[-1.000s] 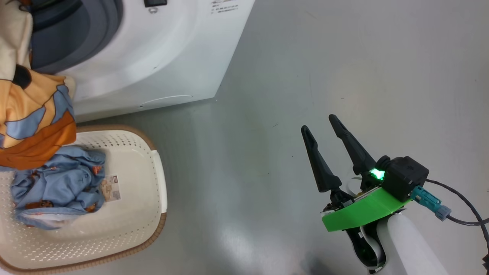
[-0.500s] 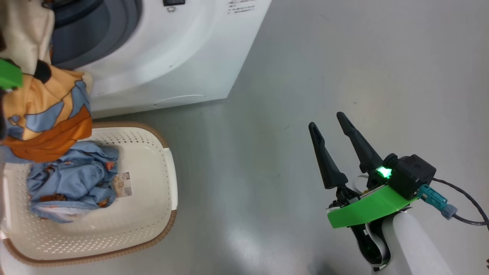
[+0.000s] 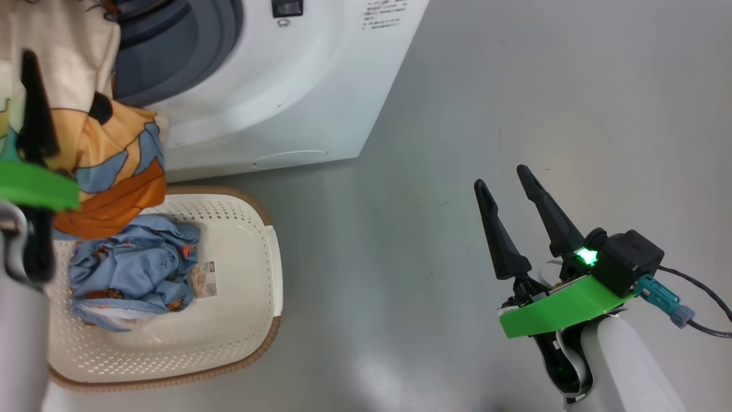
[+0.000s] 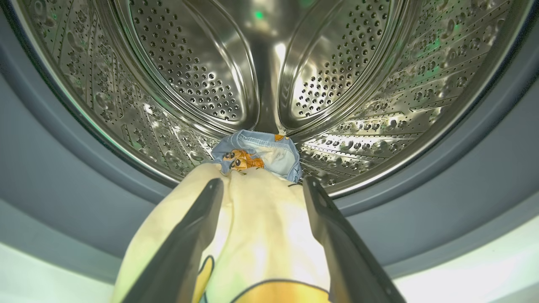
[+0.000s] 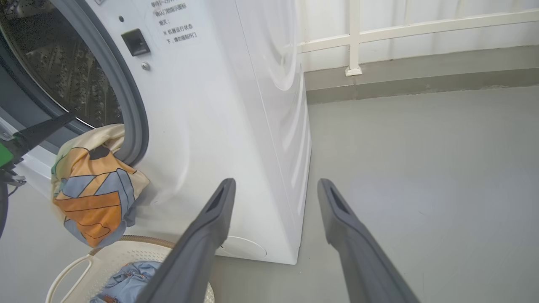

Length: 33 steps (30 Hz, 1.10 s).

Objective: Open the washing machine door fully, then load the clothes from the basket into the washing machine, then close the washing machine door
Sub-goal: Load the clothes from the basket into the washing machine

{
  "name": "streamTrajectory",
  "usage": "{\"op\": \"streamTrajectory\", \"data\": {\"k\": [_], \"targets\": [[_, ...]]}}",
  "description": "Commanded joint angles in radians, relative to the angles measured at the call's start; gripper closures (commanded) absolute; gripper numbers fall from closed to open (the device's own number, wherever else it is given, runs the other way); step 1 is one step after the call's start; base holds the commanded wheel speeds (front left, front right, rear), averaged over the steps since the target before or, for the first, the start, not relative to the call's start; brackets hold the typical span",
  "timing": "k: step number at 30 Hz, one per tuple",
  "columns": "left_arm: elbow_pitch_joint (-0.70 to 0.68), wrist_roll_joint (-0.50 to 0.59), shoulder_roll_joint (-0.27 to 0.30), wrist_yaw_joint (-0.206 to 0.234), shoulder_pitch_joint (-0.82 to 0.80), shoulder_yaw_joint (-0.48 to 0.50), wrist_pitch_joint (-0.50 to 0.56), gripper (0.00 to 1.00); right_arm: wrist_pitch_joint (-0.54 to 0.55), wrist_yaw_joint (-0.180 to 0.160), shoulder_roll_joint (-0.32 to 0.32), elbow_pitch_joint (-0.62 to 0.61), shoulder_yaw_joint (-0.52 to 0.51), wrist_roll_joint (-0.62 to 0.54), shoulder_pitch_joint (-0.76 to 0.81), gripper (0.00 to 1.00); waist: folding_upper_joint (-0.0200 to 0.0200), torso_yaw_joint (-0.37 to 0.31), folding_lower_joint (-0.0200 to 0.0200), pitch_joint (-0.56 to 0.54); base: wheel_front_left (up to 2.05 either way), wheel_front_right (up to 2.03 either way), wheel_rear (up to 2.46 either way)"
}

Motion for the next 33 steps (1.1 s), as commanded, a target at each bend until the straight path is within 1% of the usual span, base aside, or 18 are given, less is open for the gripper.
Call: {"op": "streamTrajectory", "data": {"k": [1, 11, 19, 23, 28, 33], "targets": [[-0.045, 0.016, 0.034, -0.003, 0.043, 0.036, -0.005, 0.0, -0.005, 0.002, 0.001, -0.022, 0.019, -0.007, 0.016, 0.0, 0.0, 0.005, 0.0, -0.006, 0.0, 0.0, 0.0], [-0.225, 0.06, 0.002, -0.003, 0.283, 0.095, -0.005, 0.0, -0.005, 0.002, -0.014, -0.03, 0.007, -0.006, 0.043, 0.0, 0.0, 0.02, 0.0, -0.028, 0.0, 0.0, 0.0], [-0.353, 0.082, -0.051, -0.003, 0.469, 0.177, -0.005, 0.0, -0.005, 0.002, -0.026, -0.031, -0.004, 0.0, 0.066, 0.0, 0.0, 0.024, 0.0, -0.055, 0.0, 0.0, 0.0], [-0.403, 0.086, -0.065, -0.003, 0.55, 0.205, -0.005, 0.0, -0.005, 0.002, -0.033, -0.031, -0.006, 0.002, 0.076, 0.0, 0.0, 0.024, 0.0, -0.061, 0.0, 0.0, 0.0], [-0.451, 0.089, -0.079, -0.003, 0.613, 0.226, -0.005, 0.0, -0.005, 0.002, -0.035, -0.03, -0.007, 0.004, 0.073, 0.0, 0.0, 0.026, 0.0, -0.058, 0.0, 0.0, 0.0], [-0.453, 0.087, -0.081, -0.003, 0.612, 0.222, -0.005, 0.0, -0.005, 0.002, -0.031, -0.026, 0.0, 0.003, 0.058, 0.0, 0.0, 0.026, 0.0, -0.048, 0.0, 0.0, 0.0]]}}
